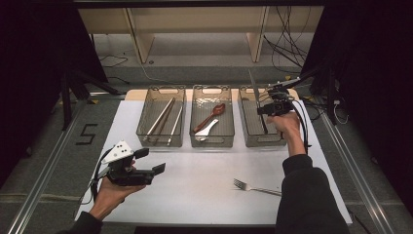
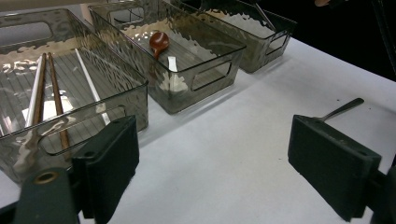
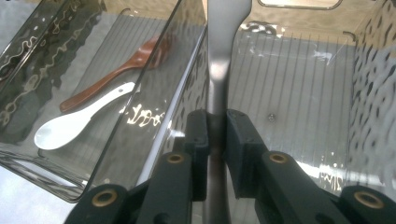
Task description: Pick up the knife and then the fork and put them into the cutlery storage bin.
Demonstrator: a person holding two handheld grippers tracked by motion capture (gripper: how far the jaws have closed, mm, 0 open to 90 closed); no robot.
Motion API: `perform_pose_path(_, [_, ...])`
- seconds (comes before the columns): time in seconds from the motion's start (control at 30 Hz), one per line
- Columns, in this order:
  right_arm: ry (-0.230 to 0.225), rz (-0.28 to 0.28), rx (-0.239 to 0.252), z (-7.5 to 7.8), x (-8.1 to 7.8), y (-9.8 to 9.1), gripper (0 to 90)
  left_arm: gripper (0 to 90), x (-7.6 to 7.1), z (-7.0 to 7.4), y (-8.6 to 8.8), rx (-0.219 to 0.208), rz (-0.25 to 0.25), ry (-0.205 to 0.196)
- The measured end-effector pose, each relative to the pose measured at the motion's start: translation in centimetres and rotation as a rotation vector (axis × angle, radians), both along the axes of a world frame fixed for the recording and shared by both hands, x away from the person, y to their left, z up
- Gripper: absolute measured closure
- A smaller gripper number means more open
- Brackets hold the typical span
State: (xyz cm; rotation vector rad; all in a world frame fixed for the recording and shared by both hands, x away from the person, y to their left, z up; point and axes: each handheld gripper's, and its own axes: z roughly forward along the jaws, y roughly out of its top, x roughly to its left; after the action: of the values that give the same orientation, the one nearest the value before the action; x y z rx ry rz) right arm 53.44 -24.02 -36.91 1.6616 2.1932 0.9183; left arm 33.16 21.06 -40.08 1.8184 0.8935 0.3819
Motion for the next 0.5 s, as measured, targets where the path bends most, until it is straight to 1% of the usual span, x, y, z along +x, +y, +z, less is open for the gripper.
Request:
perform_pose_path(0.27, [0.005, -0.013, -0.003, -0.9, 0.0, 0.1, 80.2, 15.8, 0.0, 0.0, 0.0, 0.002, 0.002, -0.001])
perform_pose_path(0.5, [0.024, -0.037, -0.002, -1.5, 0.2, 0.3, 79.8, 15.8, 0.0, 0.0, 0.0, 0.002, -0.002, 0.000])
